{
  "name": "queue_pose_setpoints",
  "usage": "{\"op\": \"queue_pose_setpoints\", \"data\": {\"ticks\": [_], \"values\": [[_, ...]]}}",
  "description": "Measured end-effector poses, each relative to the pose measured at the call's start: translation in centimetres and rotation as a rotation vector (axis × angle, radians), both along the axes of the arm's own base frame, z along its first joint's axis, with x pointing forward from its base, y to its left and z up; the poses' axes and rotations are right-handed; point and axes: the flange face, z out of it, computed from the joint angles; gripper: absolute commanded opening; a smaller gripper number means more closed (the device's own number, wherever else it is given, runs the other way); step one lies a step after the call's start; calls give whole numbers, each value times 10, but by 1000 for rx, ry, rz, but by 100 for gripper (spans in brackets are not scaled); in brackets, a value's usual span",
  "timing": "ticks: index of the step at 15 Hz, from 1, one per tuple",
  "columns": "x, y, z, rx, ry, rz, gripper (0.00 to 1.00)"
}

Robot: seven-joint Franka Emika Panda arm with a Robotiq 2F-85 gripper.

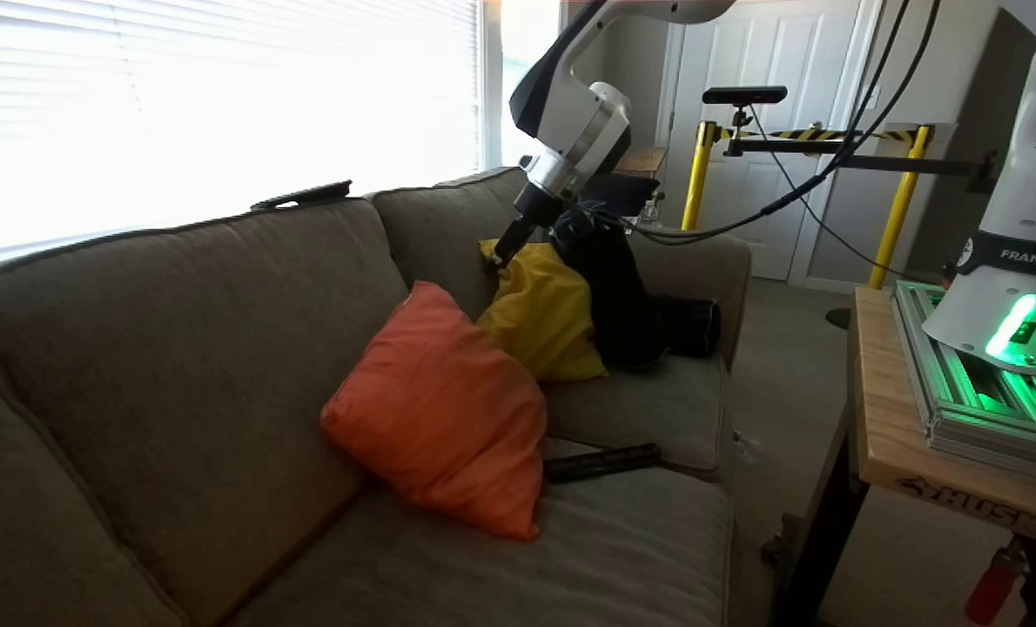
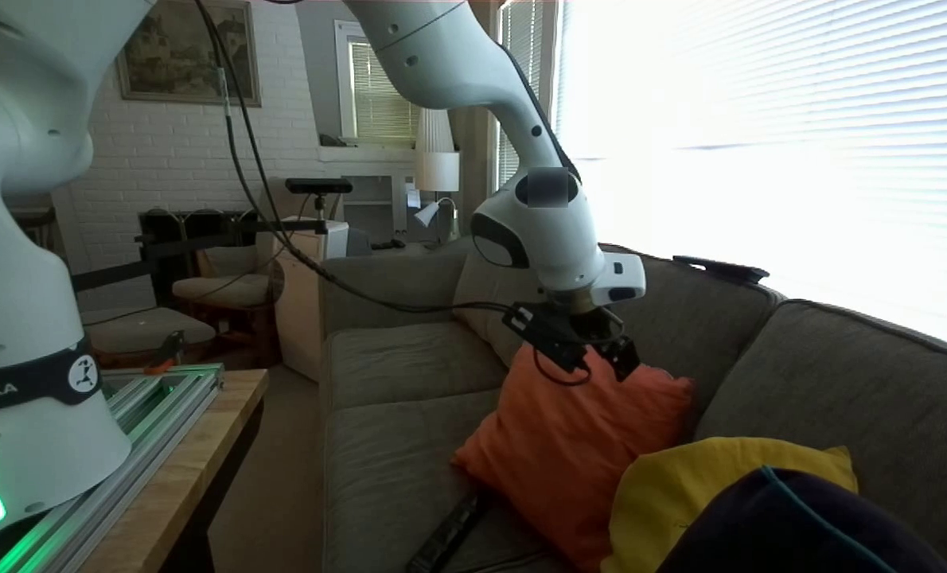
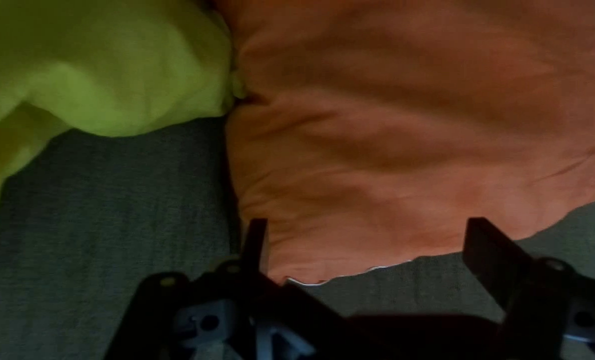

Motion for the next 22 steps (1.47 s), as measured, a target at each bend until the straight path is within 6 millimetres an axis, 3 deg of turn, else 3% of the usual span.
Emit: {"op": "queue_pose_setpoints", "data": {"ticks": [3, 6, 10, 13, 16, 19, 22], "values": [[5, -8, -18, -100, -33, -90, 100], [6, 5, -46, -152, -36, -143, 100], [-4, 17, -80, -194, 7, -206, 100], [-12, 17, -91, -201, 77, -242, 100], [-4, 35, -87, -129, 162, -199, 100], [14, 56, -57, 7, 179, -144, 100], [30, 64, -31, 134, 159, -110, 100]]}}
